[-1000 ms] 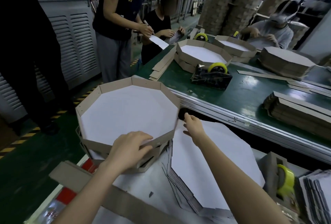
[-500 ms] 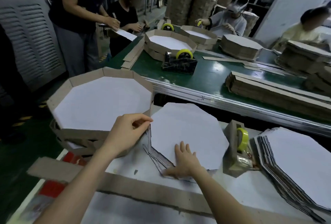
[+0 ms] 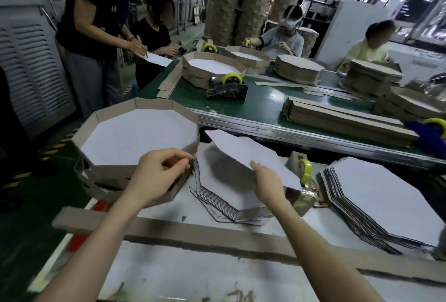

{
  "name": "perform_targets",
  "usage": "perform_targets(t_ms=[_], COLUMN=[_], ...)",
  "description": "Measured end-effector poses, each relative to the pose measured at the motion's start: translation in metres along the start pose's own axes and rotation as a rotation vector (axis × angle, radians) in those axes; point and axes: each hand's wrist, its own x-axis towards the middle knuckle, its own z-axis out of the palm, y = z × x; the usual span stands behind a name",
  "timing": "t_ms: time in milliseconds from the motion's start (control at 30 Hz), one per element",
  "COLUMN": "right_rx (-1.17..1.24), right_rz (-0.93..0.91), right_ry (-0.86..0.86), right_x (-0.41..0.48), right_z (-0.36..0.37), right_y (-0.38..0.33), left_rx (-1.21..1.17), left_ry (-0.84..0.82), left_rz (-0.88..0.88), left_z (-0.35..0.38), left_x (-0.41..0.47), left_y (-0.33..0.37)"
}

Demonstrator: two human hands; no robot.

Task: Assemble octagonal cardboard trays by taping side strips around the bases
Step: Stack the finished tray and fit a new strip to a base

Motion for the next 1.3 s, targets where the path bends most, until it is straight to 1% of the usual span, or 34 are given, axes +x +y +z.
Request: perform_targets(t_ms=[67, 133, 233, 300, 433, 533, 667, 733, 800, 933, 1000, 1033, 1067, 1133, 1167, 1200, 1233, 1267, 1300], right_rx=[0.136, 0.179, 0.236, 0.304, 0.256, 0.210, 0.142, 0.148, 0.110, 0.079, 0.096, 0.113, 0.148, 0.297, 0.420, 0.567, 0.720, 0.837, 0.876], right_rz=[0.067, 0.089, 0.017, -0.033, -0.148, -0.252, -0.332, -0.378, -0.437, -0.512, -0.542, -0.555, -0.562, -0.552, -0.539, -0.493, -0.408, -0.306, -0.233], right_ry=[0.096, 0.191, 0.379, 0.415, 0.248, 0.093, -0.105, -0.189, -0.206, -0.254, -0.276, -0.284, -0.311, -0.473, -0.566, -0.612, -0.601, -0.525, -0.402], right_x=[-0.001, -0.008, -0.031, -0.053, -0.104, -0.144, -0.176, -0.182, -0.183, -0.179, -0.175, -0.171, -0.167, -0.157, -0.151, -0.144, -0.136, -0.126, -0.116], right_z=[-0.039, -0.079, -0.134, -0.168, -0.219, -0.232, -0.211, -0.195, -0.181, -0.164, -0.160, -0.160, -0.161, -0.170, -0.175, -0.177, -0.176, -0.170, -0.162], right_y=[0.010, 0.021, 0.033, 0.035, 0.025, 0.011, -0.009, -0.018, -0.026, -0.039, -0.043, -0.044, -0.043, -0.038, -0.033, -0.027, -0.021, -0.016, -0.012], left_rx=[0.004, -0.006, -0.012, -0.013, -0.049, -0.014, -0.016, 0.011, 0.091, 0.356, 0.456, 0.485, 0.489, 0.445, 0.426, 0.405, 0.381, 0.359, 0.342], left_ry=[0.004, 0.020, 0.055, 0.083, 0.136, 0.070, -0.124, -0.234, -0.352, -0.614, -0.701, -0.725, -0.740, -0.771, -0.790, -0.809, -0.826, -0.843, -0.863], left_rz=[0.039, 0.077, 0.155, 0.195, 0.263, 0.316, 0.378, 0.374, 0.339, 0.255, 0.226, 0.246, 0.274, 0.287, 0.281, 0.269, 0.255, 0.242, 0.234], left_z=[-0.006, -0.014, -0.022, -0.025, -0.025, -0.023, -0.016, -0.010, -0.003, 0.007, 0.011, 0.013, 0.014, 0.012, 0.011, 0.010, 0.008, 0.007, 0.006], left_x=[-0.006, -0.012, -0.022, -0.028, -0.040, -0.051, -0.063, -0.068, -0.071, -0.071, -0.070, -0.069, -0.068, -0.067, -0.067, -0.068, -0.069, -0.070, -0.071], left_y=[0.008, 0.016, 0.033, 0.046, 0.067, 0.081, 0.093, 0.095, 0.093, 0.081, 0.078, 0.077, 0.077, 0.079, 0.080, 0.083, 0.084, 0.086, 0.087])
